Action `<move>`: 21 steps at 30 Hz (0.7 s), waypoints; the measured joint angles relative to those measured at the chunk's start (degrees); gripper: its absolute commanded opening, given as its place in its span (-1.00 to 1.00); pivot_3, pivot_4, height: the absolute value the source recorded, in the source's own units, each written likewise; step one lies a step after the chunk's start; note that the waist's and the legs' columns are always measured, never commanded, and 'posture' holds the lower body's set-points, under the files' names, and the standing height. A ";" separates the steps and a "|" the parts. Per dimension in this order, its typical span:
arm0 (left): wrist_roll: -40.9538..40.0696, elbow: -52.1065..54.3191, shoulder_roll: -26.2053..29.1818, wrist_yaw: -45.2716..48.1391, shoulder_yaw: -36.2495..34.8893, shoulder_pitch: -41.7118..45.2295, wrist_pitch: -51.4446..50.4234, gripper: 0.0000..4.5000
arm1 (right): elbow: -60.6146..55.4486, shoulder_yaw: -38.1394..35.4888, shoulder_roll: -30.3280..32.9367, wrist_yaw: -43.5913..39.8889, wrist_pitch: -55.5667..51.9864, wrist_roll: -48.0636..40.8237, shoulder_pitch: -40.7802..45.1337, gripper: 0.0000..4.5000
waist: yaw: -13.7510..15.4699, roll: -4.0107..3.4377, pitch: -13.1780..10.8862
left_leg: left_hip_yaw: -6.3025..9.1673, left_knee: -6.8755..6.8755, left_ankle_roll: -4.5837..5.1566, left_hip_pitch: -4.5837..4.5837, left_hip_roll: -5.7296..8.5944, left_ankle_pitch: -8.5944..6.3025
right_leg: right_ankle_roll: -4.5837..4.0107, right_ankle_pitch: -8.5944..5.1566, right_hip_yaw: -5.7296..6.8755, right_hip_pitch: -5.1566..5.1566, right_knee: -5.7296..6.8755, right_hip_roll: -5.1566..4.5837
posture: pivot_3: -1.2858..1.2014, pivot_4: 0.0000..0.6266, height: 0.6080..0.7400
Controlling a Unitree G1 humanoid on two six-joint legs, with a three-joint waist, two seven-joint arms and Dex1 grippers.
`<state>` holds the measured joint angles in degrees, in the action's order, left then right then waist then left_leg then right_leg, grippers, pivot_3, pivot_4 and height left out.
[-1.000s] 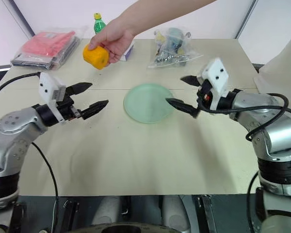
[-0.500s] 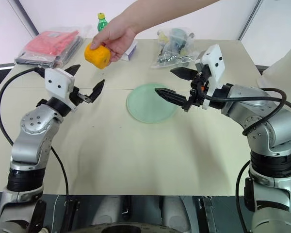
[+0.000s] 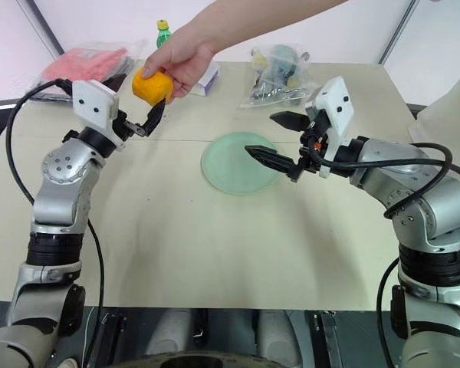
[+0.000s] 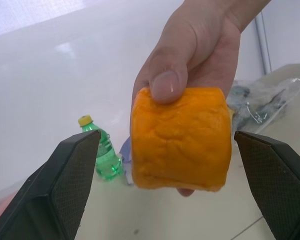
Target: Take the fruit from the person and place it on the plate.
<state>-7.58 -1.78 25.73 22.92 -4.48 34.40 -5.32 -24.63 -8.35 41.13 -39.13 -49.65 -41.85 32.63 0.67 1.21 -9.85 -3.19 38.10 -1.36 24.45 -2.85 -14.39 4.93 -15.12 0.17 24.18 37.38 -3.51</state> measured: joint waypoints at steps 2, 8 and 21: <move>0.40 -1.65 -0.18 0.13 0.43 0.63 0.89 1.00 | -0.06 -0.04 0.04 0.20 0.00 -0.01 -0.07 0.99 | -0.01 0.00 0.00 | 0.00 0.00 0.00 0.00 0.00 0.00 | 0.00 0.00 0.00 0.00 0.00 0.00 | 0.03 -0.52 0.87; 1.17 -5.99 -1.48 0.42 0.89 2.65 3.78 0.17 | -1.05 -0.06 0.28 1.07 0.00 -0.03 -0.49 1.00 | -0.01 0.00 0.00 | 0.00 0.00 0.00 0.00 0.00 0.00 | 0.00 0.00 0.00 0.00 0.00 0.00 | 0.03 -0.52 0.87; -4.25 -4.91 -3.62 4.21 0.89 2.72 -3.62 -0.13 | -1.28 -0.24 2.10 1.61 -0.10 -0.06 -1.67 1.00 | 0.08 0.00 0.00 | 0.01 0.01 0.00 0.03 0.00 0.00 | 0.00 0.00 0.01 0.00 0.00 -0.01 | 0.03 -0.52 0.87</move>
<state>-11.83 -6.69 22.11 27.13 -3.59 37.12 -8.94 -25.91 -8.60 43.23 -37.51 -49.75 -41.92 30.97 0.75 1.21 -9.85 -3.18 38.11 -1.36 24.48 -2.85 -14.39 4.94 -15.12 0.18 24.18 37.38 -3.53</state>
